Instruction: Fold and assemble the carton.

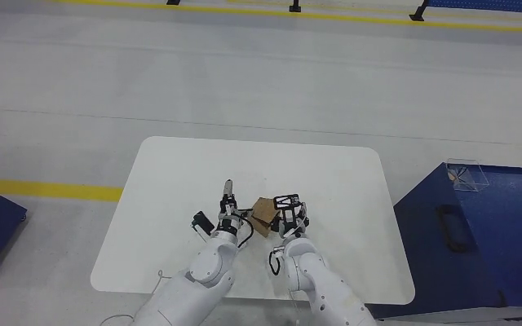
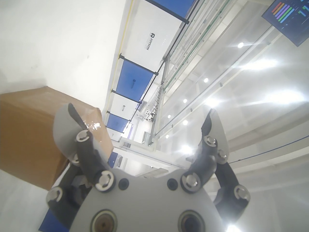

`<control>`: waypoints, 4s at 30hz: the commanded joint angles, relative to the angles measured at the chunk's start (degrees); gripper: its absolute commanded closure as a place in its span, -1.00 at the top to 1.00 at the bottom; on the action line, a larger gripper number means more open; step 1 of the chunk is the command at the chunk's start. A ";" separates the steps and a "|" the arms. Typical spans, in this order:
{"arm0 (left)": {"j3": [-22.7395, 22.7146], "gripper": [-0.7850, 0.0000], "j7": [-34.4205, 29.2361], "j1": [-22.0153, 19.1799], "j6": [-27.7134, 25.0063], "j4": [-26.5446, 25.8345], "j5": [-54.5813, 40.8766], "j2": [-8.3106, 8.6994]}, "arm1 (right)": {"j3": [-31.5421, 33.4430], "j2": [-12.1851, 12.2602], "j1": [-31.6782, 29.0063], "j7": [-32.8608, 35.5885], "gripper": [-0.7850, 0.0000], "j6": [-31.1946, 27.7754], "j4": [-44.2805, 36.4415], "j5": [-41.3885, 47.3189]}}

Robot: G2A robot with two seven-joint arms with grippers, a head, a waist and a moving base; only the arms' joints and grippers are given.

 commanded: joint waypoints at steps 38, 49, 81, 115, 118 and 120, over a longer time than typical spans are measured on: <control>-1.02 1.00 -7.89 0.34 20.52 1.46 10.79 -4.18 | 18.29 3.64 -12.69 8.13 1.00 -7.12 -20.26 -0.92; -2.03 0.77 -19.97 1.30 26.31 -2.69 29.28 -2.06 | 14.85 2.76 -8.10 9.71 1.00 -8.25 -13.47 -1.10; -2.41 0.15 -23.30 1.07 31.20 1.50 36.46 -5.35 | 19.05 2.44 -8.02 7.03 1.00 -10.86 -9.51 4.41; -4.98 0.11 -24.75 2.74 32.25 3.18 41.60 -7.51 | 18.85 1.81 -6.69 5.59 1.00 -10.75 -6.36 6.16; -5.16 0.10 -24.74 2.91 32.21 3.20 41.95 -7.70 | 19.23 1.92 -8.16 4.46 1.00 -13.39 -8.40 7.53; -5.35 0.11 -24.83 3.02 32.26 3.18 42.17 -7.80 | 19.02 2.12 -8.94 5.55 1.00 -15.12 -8.99 6.23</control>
